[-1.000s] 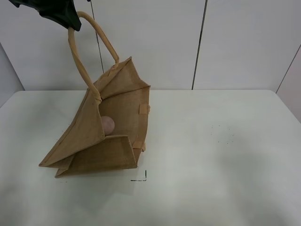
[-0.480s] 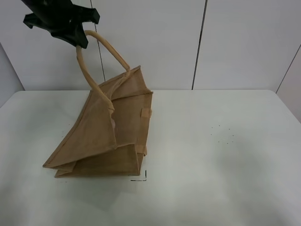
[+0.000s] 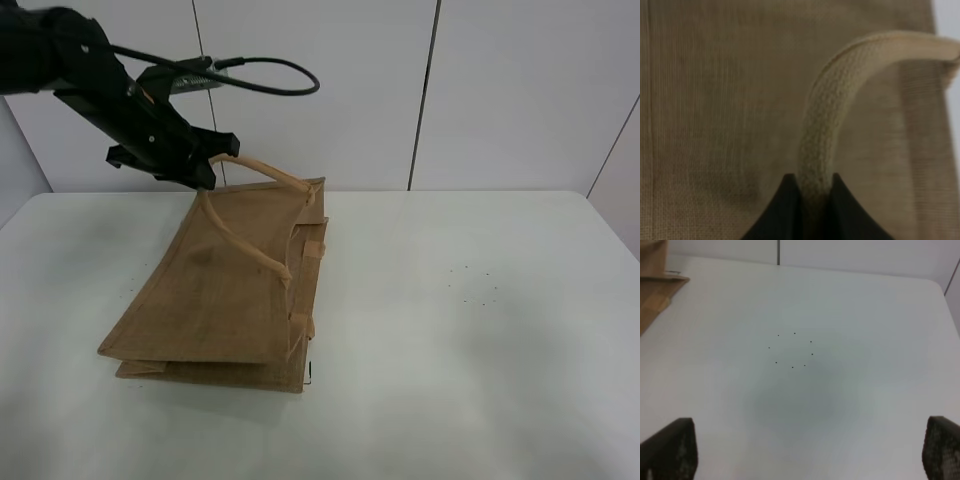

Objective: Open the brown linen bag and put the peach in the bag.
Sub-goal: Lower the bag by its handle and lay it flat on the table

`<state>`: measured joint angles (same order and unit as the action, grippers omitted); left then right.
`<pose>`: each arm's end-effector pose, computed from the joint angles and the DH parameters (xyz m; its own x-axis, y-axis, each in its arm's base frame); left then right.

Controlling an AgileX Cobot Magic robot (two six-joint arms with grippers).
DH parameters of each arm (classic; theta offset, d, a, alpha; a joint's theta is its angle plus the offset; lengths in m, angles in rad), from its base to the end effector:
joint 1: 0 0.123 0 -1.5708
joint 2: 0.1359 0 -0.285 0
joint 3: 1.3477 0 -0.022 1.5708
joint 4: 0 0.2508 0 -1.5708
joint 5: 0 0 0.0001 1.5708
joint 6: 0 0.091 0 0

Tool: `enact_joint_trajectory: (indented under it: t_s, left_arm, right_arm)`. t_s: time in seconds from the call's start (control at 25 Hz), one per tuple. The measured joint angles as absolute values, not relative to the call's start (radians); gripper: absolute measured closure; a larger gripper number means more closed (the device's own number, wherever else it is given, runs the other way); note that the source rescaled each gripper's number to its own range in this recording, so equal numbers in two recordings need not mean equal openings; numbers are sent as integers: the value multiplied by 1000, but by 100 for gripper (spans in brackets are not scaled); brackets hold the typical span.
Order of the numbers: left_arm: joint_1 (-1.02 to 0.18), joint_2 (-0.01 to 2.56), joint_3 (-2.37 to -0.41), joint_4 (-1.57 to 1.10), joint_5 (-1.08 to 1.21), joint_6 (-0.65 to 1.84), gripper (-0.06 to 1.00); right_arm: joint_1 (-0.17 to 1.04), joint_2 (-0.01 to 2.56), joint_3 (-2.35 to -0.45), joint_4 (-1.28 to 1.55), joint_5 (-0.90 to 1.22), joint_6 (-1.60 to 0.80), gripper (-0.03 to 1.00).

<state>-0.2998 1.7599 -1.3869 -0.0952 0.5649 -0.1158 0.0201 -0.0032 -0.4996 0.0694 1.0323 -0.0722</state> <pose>0.3787 -0.1219 0.2752 -0.7669 0.0332 -0.6409 0.1810 0.9693 -0.1664 -0.0043 0.0053 0.2796 -0.4240 -0.0450 -0.9045 -0.0894 0.9960 -0.0077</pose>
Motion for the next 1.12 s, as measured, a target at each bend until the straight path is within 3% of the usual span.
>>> enact_joint_trajectory:
  t_s: [0.24, 0.32, 0.4, 0.52, 0.6, 0.88, 1.12]
  left_arm:
    - [-300, 1768, -1342, -108, 502, -116, 94]
    - [-300, 1785, -1342, -114, 506, -115, 89]
    - [-300, 1809, -1342, -116, 509, -106, 68]
    - [-300, 1827, -1342, -117, 509, -97, 21]
    - [-300, 1829, -1342, -118, 509, -90, 9]
    - [-279, 1829, -1342, -15, 546, -90, 1]
    - [-115, 1860, -1354, 36, 684, -109, 1]
  right_arm:
    - [20, -3, -500, 69, 1032, -72, -3]
    - [20, -3, -500, 69, 1032, -71, -3]
    - [20, -3, -500, 69, 1032, -70, -3]
    - [20, -3, -500, 69, 1032, -70, -3]
    - [20, -3, -500, 70, 1032, -70, -3]
    - [20, -3, -500, 70, 1032, -70, -3]
    - [20, -3, -500, 73, 1032, -70, -3]
